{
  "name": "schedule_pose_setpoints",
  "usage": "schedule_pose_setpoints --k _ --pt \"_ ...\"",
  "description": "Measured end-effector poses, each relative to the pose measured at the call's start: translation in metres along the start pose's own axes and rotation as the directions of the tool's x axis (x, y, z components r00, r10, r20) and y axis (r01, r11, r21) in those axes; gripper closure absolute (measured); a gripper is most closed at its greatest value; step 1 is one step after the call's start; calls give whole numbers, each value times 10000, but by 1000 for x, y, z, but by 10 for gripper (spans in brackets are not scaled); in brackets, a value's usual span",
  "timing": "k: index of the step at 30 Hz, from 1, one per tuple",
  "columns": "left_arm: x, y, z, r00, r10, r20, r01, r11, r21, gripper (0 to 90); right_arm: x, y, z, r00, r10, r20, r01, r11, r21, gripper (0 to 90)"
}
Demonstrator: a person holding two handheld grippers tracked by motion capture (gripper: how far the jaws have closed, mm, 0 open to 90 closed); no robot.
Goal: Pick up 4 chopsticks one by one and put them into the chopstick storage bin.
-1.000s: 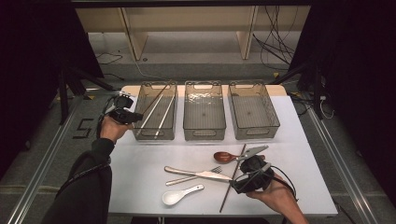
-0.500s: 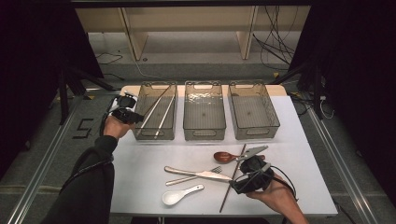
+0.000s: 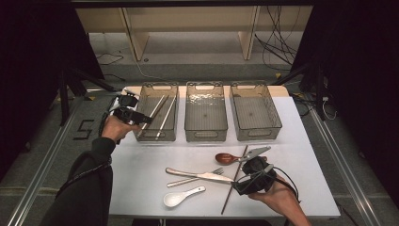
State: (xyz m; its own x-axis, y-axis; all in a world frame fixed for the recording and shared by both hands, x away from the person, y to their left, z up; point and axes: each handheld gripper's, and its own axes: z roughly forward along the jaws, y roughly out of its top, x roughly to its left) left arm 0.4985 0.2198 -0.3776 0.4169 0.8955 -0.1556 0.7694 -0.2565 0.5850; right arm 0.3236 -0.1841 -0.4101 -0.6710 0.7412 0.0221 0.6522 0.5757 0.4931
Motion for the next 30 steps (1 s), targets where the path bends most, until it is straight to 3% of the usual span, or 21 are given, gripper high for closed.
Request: schedule_pose_setpoints --k 6,11,17,30 --pt "-25 -16 -18 9975 253 656 -221 9985 -494 307 -2 0 3 9988 477 91 -479 9987 166 270" --pt "-44 -35 -23 9926 601 1058 -556 9974 -451 273 -2 1 11 9957 891 253 -901 9951 406 274" --pt "-61 -52 -29 9899 925 1075 -862 9943 -620 244 3 2 20 9942 985 425 -1014 9922 728 268" --pt "-91 -88 -34 9760 1734 1314 -1660 9839 -656 202 12 4 43 9911 1145 673 -1226 9837 1313 253"
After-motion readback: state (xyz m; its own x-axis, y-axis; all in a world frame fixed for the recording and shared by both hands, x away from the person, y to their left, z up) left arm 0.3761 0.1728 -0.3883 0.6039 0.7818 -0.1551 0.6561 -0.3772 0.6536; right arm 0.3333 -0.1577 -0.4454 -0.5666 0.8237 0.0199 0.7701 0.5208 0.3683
